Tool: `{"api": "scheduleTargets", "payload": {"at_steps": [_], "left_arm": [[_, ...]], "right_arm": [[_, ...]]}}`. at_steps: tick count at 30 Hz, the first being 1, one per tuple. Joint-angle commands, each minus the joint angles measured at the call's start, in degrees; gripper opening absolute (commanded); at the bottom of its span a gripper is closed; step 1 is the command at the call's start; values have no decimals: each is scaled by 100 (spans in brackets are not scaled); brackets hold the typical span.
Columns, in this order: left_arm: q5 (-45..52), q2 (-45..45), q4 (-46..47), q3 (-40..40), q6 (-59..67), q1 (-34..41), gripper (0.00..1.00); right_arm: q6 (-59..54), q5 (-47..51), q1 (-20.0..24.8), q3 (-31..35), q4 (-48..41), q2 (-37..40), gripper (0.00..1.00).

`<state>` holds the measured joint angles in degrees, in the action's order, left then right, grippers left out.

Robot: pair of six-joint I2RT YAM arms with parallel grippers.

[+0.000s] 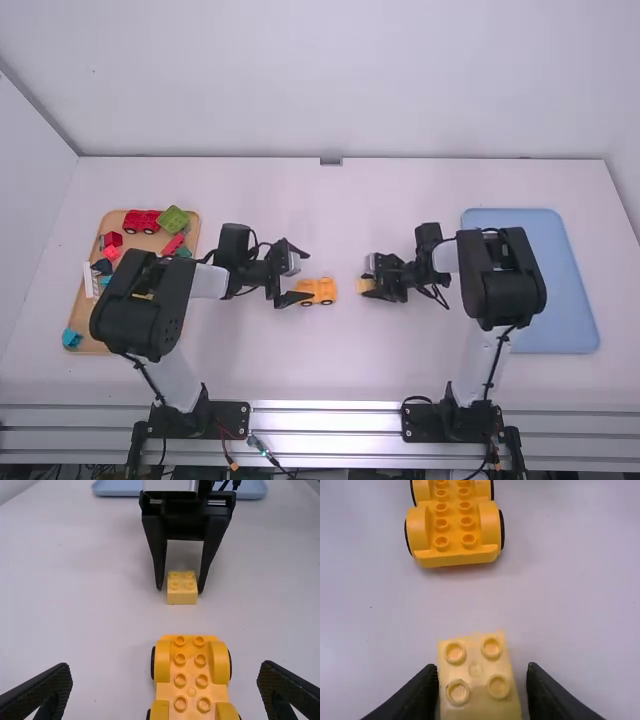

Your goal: Assemble lego blocks to make yellow taxi

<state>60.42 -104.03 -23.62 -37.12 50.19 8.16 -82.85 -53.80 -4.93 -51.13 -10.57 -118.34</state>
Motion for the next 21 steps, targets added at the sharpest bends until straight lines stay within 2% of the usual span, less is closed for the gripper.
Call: {"api": "scheduleTargets", "payload": {"at_steps": [1,6,9,21], "left_arm": [[173,-35,22,7,28,50,99],[170,-35,26,7,26,57,99],[170,-35,37,7,24,42,99],[168,-345,190,7,90,83,99]], "right_arm": [[-11,-42,52,59,-35,-125,38],[-9,-42,50,59,-37,-125,35],[-11,-39,-7,59,-37,-125,29],[-11,-632,26,42,-22,-68,29]]}}
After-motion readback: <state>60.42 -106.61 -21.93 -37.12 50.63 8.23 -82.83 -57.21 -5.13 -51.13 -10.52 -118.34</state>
